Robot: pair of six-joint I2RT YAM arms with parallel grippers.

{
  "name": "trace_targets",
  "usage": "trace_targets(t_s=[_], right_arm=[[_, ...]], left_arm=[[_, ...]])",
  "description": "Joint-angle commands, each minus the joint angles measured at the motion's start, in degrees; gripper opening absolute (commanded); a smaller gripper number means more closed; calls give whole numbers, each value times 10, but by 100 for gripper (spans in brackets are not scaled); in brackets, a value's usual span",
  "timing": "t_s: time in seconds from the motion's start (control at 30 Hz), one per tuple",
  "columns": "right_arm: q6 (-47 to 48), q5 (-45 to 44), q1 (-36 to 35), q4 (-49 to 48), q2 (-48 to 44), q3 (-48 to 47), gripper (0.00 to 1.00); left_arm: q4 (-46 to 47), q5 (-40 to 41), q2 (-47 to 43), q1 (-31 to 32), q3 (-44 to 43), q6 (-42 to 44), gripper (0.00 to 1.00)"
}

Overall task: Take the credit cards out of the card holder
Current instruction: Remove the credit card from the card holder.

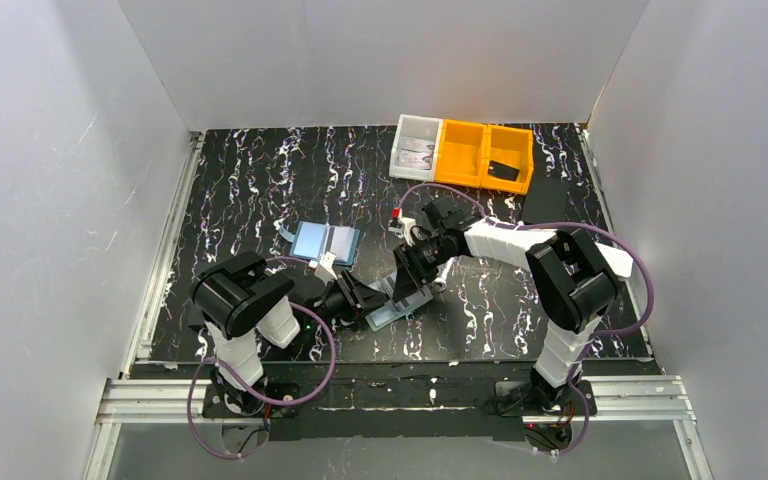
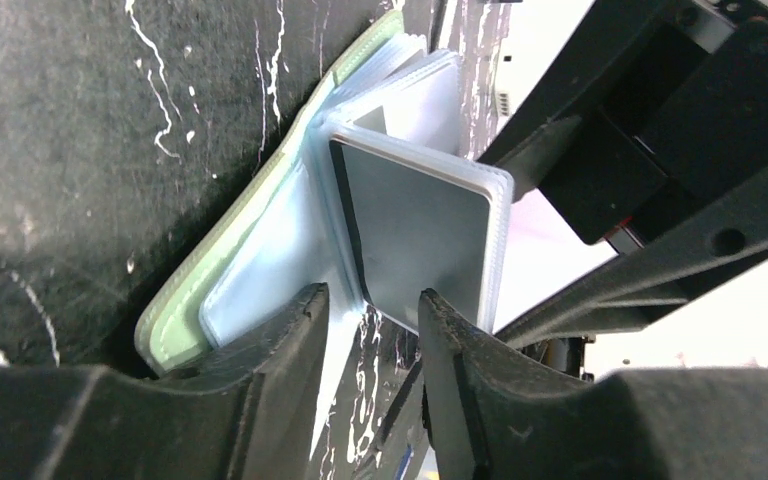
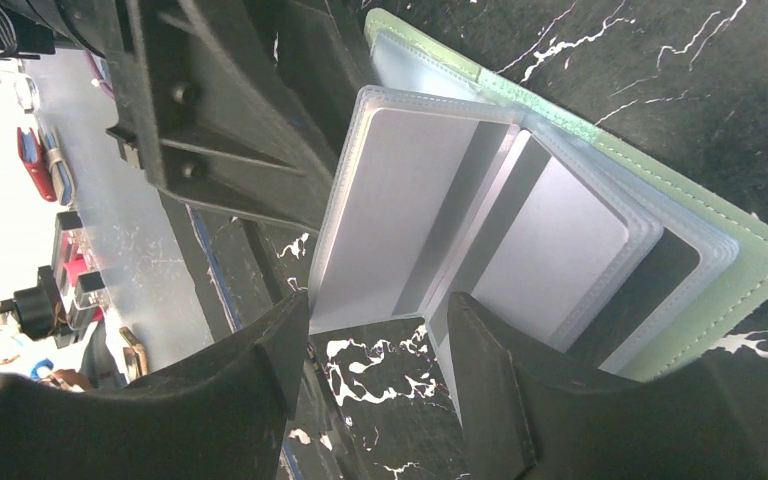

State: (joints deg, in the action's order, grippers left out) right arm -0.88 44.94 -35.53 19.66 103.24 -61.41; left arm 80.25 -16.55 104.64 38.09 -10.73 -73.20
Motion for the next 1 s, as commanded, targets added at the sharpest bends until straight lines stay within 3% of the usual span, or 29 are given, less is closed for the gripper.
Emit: trace_targets(t_s=[0.0,0.3,0.6,0.97], right_arm=[[24,-37,-1,4,7,-16,60],[25,-44,-3,4,10,-17,60],[26,-45,-3,6,16,-19,60],[27,-47,-3,7,18,-19,60]], left_arm=[[-30,17,21,-6,40,22,42],[8,17,-1,-6,53,27,51],[9,21,-49,-6,52,42,53],[13,11,-41,-6,27,37,53]])
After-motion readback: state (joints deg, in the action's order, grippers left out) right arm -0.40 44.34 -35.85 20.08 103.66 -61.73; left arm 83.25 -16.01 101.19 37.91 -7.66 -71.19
